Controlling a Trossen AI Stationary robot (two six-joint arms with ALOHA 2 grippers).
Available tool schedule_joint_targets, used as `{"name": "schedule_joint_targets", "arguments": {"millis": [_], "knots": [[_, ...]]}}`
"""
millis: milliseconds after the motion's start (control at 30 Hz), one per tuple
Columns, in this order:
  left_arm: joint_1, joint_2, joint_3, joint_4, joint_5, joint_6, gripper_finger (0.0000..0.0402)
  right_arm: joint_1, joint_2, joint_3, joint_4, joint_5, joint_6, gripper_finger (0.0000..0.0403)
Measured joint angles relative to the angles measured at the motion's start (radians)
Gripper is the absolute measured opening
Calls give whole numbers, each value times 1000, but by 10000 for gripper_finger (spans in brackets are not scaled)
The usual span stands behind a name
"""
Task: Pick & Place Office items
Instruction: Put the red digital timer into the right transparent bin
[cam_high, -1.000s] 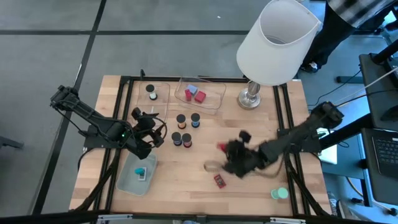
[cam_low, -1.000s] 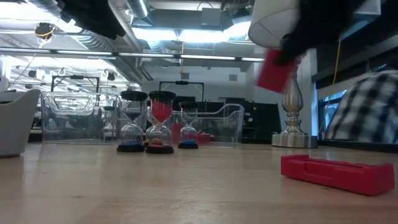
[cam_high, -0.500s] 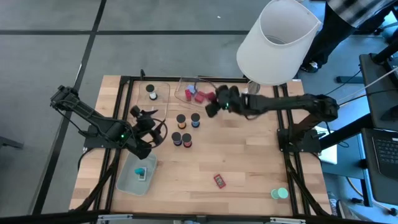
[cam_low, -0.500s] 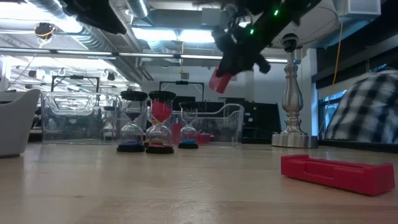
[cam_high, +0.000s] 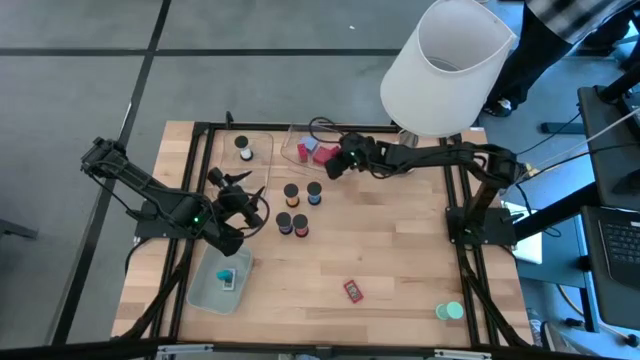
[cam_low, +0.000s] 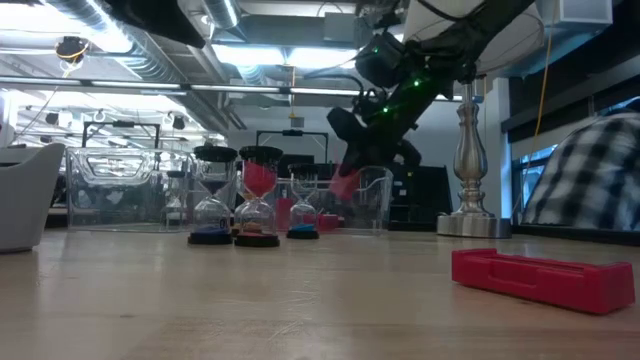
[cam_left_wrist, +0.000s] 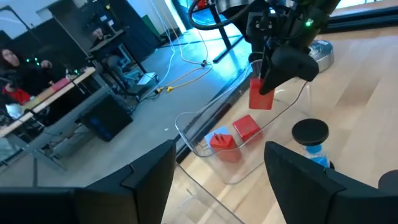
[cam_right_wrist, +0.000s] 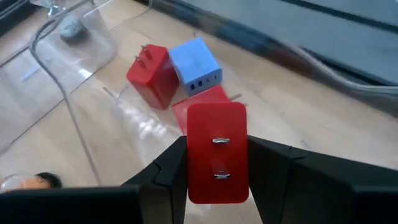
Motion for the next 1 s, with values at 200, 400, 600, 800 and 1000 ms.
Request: {"name": "schedule_joint_targets", "arguments": {"millis": [200,400,600,800,1000], "knots": [[0,0,0,0,0,19,242,-3,0,0,-5,-115,-9,123],[0,0,0,0,1,19,242,-3,0,0,-18,-119,-27,126],[0,0,0,0,5,19,242,-2,0,0,-70,-126,-30,133],[0,0,0,-1,6,19,242,-2,0,0,-76,-126,-30,133],[0,0,0,-1,6,19,242,-2,0,0,-76,-126,-30,136]]}}
